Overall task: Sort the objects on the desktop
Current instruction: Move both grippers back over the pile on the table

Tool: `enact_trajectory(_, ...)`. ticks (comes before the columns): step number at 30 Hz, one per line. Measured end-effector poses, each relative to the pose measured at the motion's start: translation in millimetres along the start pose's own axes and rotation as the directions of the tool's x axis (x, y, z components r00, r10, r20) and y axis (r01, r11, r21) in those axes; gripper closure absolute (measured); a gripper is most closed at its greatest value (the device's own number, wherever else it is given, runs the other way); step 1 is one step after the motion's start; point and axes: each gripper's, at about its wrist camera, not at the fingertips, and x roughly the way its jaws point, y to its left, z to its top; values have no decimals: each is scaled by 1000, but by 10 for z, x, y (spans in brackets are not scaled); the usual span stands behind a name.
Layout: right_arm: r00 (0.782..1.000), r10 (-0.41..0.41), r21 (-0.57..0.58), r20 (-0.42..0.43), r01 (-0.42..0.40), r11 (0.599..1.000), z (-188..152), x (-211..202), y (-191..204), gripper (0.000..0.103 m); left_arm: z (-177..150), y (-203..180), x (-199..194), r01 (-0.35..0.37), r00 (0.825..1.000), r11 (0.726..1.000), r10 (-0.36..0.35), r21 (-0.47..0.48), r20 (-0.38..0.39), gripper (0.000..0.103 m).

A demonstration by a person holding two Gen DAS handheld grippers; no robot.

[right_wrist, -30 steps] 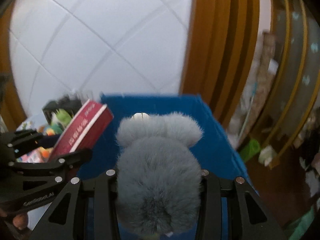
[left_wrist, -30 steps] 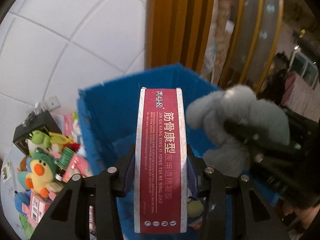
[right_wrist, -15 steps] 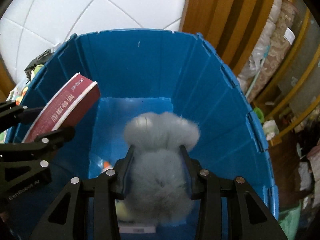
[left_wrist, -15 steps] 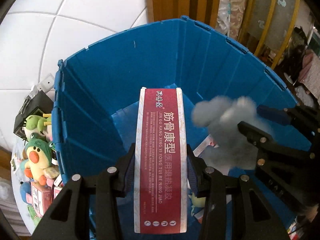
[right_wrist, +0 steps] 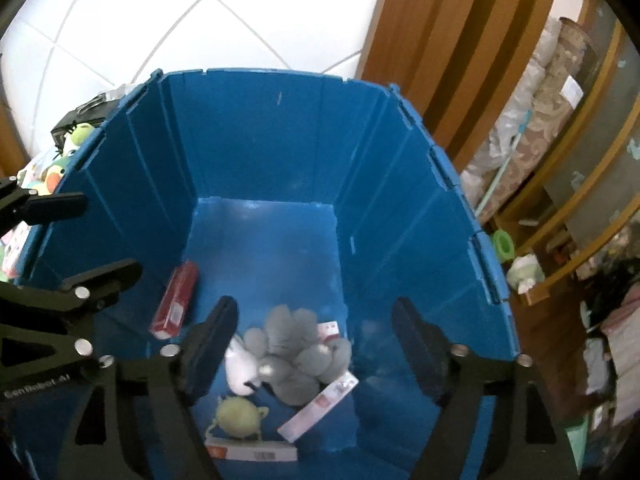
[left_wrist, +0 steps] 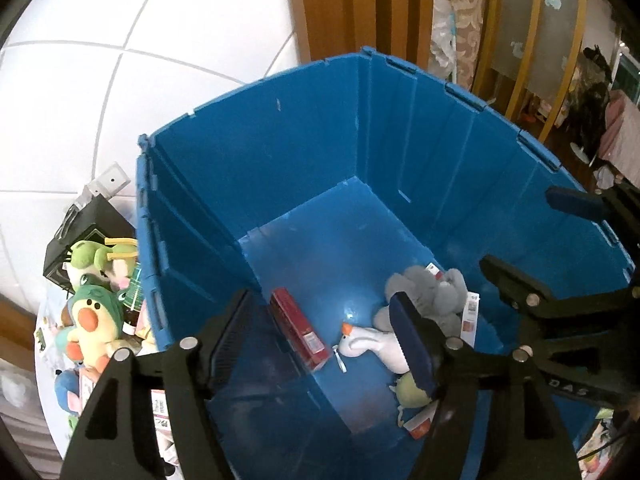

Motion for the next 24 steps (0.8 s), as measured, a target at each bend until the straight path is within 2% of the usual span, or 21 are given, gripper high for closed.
enact_trajectory(5,998,-3,0,65,3,1000,3,-333,131,1,-132,233,-340,12,997,1000,-10,-26,79,33)
enact_trajectory(12,977,75,13,200,-80,997,-17,-947,535,0,-499,731,-901,9,974,997,9,-79,225,33)
enact_trajectory(18,934,158,17,319,-172,985,-72,-1278,1161,0,-968,1249,-1176,-31,950,990,71,-137,303,33)
enact_trajectory(24,878,287,5,384,-313,950,-111,-1237,1790,0,-1457,1872,-1202,-105,944,975,159,-194,290,33)
